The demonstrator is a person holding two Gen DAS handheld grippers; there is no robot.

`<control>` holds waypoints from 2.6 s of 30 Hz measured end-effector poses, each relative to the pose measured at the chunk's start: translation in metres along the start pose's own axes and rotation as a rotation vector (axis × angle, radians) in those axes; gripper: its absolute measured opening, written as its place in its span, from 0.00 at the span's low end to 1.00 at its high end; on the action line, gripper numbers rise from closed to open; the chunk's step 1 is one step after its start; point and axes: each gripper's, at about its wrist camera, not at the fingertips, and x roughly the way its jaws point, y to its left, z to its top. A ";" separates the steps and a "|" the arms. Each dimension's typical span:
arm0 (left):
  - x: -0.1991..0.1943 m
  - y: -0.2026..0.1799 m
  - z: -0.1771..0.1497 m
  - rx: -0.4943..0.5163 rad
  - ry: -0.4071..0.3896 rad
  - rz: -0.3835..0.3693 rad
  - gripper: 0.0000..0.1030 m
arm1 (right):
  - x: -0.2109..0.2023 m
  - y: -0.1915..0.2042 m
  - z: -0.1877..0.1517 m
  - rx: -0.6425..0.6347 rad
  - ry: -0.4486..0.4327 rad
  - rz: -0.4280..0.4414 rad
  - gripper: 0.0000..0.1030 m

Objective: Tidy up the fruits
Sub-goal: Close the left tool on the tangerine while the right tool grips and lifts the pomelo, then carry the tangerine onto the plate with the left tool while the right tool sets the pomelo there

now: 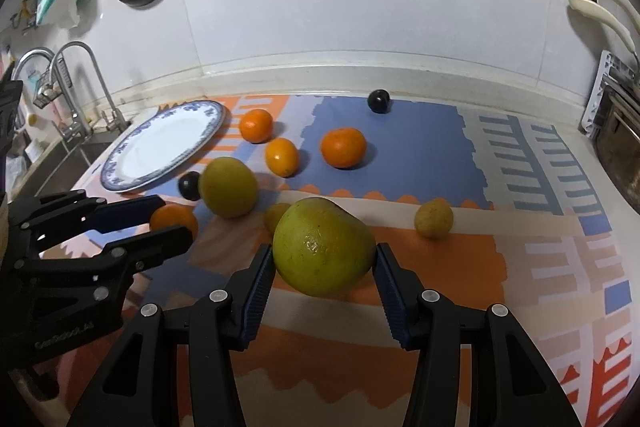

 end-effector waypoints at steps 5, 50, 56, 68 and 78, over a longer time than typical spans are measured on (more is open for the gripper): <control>-0.015 0.011 0.000 -0.024 -0.030 0.015 0.33 | -0.011 0.015 0.005 -0.010 -0.023 0.019 0.50; -0.002 0.184 -0.010 -0.186 -0.056 0.314 0.33 | 0.097 0.156 0.087 -0.138 0.029 0.213 0.50; 0.013 0.197 -0.010 -0.210 -0.028 0.305 0.33 | 0.124 0.161 0.090 -0.126 0.076 0.204 0.50; 0.025 0.202 -0.010 -0.213 -0.003 0.273 0.49 | 0.141 0.162 0.091 -0.130 0.106 0.196 0.50; -0.010 0.187 -0.008 -0.227 -0.045 0.301 0.55 | 0.103 0.150 0.095 -0.106 0.012 0.180 0.56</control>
